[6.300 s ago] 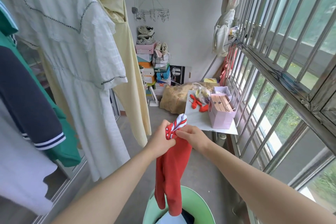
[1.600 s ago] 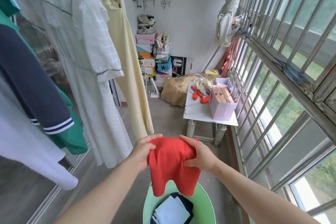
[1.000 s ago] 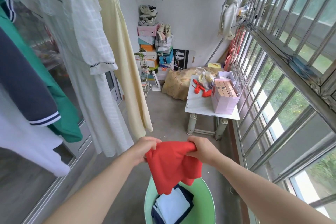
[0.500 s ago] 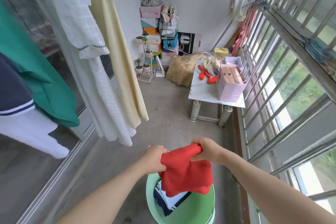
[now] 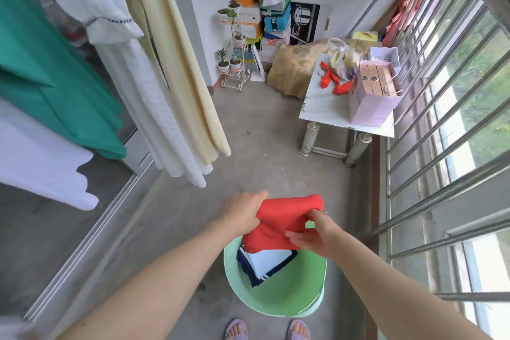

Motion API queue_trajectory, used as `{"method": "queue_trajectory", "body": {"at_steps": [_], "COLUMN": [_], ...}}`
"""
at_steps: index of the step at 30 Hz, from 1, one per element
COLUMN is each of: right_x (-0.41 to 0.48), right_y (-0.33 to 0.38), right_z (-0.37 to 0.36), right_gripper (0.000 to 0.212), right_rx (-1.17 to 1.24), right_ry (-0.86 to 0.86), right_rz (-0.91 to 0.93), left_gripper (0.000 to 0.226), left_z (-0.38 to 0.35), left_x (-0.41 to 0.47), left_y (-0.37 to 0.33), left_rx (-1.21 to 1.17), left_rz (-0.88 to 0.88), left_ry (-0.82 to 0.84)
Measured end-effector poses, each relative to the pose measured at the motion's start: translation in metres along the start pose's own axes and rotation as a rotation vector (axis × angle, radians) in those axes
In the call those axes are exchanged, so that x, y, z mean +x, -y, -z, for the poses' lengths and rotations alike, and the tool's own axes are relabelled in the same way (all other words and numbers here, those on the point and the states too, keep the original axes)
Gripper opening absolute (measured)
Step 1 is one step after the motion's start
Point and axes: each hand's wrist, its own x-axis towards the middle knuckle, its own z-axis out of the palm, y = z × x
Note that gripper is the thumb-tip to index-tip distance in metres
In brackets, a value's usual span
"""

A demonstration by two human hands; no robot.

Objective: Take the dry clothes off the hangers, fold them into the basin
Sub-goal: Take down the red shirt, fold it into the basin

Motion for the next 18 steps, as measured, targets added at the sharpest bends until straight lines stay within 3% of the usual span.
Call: {"method": "queue_trajectory", "body": {"at_steps": [2, 4, 8, 10, 13, 16, 18], "right_x": [0.006, 0.012, 0.024, 0.031, 0.035, 0.029, 0.025], "right_y": [-0.007, -0.013, -0.012, -0.005, 0.003, 0.009, 0.014], "right_z": [0.004, 0.010, 0.019, 0.026, 0.029, 0.026, 0.026], "right_gripper": [0.049, 0.071, 0.074, 0.064, 0.030, 0.025, 0.029], "right_rx": [0.224, 0.337, 0.520, 0.474, 0.269, 0.168, 0.199], "right_ry": [0.091, 0.147, 0.359, 0.448, 0.407, 0.316, 0.292], "right_rz": [-0.132, -0.148, -0.133, -0.099, -0.009, 0.018, 0.042], "left_gripper": [0.029, 0.029, 0.042, 0.040, 0.041, 0.032, 0.035], "left_z": [-0.007, -0.009, -0.009, -0.012, -0.016, -0.020, -0.025], "left_x": [0.004, 0.005, 0.001, -0.007, -0.010, -0.009, -0.007], "left_y": [0.003, 0.006, 0.003, 0.002, 0.004, 0.006, 0.008], "left_rx": [-0.047, -0.062, -0.028, -0.019, 0.058, 0.083, -0.099], "left_rz": [0.025, 0.010, -0.164, -0.333, -0.494, -0.478, -0.327], "left_ry": [-0.013, -0.039, -0.083, -0.142, -0.271, -0.397, -0.481]}}
